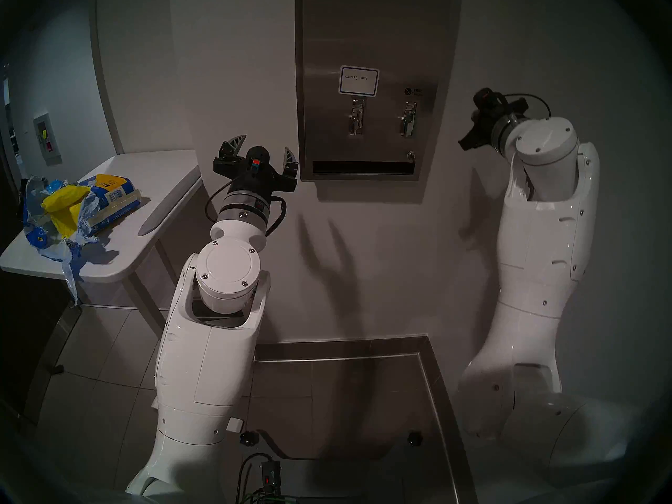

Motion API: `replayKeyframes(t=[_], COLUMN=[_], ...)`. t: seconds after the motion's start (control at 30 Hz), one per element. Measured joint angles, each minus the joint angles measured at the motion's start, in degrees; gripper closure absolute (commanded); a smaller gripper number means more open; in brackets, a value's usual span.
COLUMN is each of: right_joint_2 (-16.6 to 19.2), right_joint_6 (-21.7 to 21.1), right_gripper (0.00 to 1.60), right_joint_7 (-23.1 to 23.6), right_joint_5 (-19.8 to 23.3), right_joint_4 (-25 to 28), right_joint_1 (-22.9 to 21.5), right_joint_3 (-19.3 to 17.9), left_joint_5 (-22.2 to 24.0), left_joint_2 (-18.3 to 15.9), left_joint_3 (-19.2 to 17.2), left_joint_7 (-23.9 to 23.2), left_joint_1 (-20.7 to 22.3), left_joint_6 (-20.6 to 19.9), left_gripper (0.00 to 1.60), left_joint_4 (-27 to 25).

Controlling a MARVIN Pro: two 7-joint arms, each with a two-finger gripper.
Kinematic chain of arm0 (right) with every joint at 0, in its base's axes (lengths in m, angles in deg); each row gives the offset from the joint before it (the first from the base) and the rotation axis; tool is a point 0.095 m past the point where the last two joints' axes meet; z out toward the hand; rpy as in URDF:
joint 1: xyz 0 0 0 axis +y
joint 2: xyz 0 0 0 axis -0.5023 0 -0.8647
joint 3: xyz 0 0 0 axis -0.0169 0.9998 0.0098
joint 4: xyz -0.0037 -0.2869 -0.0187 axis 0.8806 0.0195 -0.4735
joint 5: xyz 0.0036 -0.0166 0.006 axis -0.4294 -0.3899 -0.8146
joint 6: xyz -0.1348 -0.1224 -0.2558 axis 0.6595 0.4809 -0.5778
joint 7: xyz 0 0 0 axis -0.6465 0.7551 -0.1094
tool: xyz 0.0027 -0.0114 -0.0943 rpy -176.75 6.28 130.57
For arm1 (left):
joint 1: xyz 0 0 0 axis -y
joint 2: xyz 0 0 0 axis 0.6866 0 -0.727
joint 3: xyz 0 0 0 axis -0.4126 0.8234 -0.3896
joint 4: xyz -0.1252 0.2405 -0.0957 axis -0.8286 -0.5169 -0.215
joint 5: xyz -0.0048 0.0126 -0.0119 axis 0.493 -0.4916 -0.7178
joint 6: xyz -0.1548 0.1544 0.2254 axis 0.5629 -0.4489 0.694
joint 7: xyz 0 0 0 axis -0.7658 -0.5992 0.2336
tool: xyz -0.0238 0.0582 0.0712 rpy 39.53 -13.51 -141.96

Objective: Open the dispenser door, put the pads inside, close the door

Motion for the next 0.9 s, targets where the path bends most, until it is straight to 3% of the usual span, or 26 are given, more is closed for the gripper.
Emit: replayKeyframes(t=[0.27,0.9], right_joint_2=[-1.0,-5.2], right_joint_6=[-1.0,1.0], right_gripper=[1.6,1.6], right_joint_7=[1.9,0.2], right_joint_5=[-0.3,3.0], right_joint_4=[5.5,17.0], right_joint_1=[7.2,17.2], right_joint_3=[-2.2,-4.8], left_joint_5=[0.1,0.3], left_joint_2=[-0.1,-0.5], left_joint_3=[0.0,0.2], left_joint_7=[0.1,0.4], left_joint_1=[0.0,0.0], left_joint_6=[0.0,0.0], left_gripper=[0.0,0.0], left_joint_4=[0.0,0.1])
